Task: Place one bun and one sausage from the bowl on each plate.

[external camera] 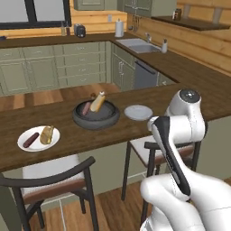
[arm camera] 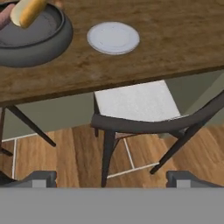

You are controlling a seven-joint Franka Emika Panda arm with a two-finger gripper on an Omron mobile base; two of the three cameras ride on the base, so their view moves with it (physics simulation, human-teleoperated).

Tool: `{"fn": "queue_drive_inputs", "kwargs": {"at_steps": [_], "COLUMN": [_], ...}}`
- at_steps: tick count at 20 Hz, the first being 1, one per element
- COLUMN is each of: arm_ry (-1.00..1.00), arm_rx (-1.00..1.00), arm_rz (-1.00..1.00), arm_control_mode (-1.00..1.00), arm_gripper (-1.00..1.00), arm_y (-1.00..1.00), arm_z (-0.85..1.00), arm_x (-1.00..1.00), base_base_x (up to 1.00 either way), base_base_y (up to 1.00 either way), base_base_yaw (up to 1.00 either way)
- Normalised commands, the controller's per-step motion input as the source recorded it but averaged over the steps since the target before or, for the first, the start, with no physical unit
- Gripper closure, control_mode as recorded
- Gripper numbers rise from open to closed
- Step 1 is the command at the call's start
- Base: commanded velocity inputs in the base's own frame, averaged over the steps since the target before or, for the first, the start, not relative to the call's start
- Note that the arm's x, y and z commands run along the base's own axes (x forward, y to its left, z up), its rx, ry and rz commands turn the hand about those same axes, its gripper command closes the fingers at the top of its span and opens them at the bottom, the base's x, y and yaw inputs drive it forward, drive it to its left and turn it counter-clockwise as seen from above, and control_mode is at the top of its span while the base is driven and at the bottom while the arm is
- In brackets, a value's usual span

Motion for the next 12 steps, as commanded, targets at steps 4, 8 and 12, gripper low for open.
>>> {"fn": "queue_drive_inputs", "kwargs": {"at_steps": [4, 8, 12], "arm_ry": [0.00, -0.01, -0.06], "arm_rx": [0.00, 0.01, 0.06], "arm_rz": [0.00, 0.01, 0.00], "arm_control_mode": [1.00, -1.00, -1.00], "arm_gripper": [-1.00, -1.00, -1.00], "arm_y": [0.00, 0.00, 0.42], "arm_z": [0.00, 0.13, 0.96], "arm_x": [0.00, 0.11, 0.63], "base_base_x": [0.64, 0.53, 0.00], "base_base_y": [-0.17, -0.02, 0.00], "base_base_yaw": [0.14, 0.04, 0.00]}}
